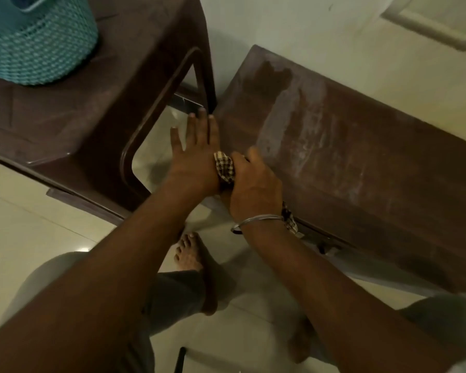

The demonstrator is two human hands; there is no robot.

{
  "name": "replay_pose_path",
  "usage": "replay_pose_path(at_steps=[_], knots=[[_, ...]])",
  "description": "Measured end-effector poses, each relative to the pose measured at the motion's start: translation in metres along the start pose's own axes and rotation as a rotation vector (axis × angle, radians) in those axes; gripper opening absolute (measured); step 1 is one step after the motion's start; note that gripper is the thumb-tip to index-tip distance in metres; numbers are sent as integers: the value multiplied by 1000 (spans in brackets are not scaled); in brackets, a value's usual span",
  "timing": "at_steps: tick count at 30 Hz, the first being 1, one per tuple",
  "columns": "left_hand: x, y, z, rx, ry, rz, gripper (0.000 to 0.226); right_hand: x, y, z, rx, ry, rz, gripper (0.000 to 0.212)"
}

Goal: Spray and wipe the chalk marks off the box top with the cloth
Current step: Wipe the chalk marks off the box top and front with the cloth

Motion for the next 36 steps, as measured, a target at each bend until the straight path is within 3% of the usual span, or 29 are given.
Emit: replay_pose_path(at_steps=[4, 6, 8, 13, 16, 18, 27, 31, 36], knots=[[-11, -33, 8, 197, -172, -241, 125, -10, -22, 14, 83, 28, 58, 26], [-18, -44, 11, 232, -243, -296, 113, -17, -32, 20, 114, 27, 68, 28], [-17, -47, 16, 165, -230, -285, 100, -22, -37, 26, 137, 17, 86, 34], [-16, -42, 20, 13, -239, -593, 107, -24, -39, 39, 180, 22, 92, 40], [-15, -35, 22, -71, -316, -677, 67, -23, -34, 52, 164, 23, 90, 33], [-6, -26, 24, -124, -360, -763, 55, -22, -29, 63, 151, 13, 87, 36], [18, -6, 47, -172, -319, -1122, 39, -19, -3, 121, 99, 20, 86, 42], [32, 0, 91, 9, -152, -1559, 19, -17, 24, 160, 40, 39, 44, 41], [55, 13, 134, 59, 88, -1655, 24, -11, 36, 198, -8, 107, -25, 25]])
Point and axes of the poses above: each hand's wrist, its own z-axis towards the middle knuckle, its own x-axis out of the back of the hand, y = z × x, the point moved 10 cm from there along z, towards the middle knuckle, and after that the axes turned 5 degrees about y, right-handed, at the moved point
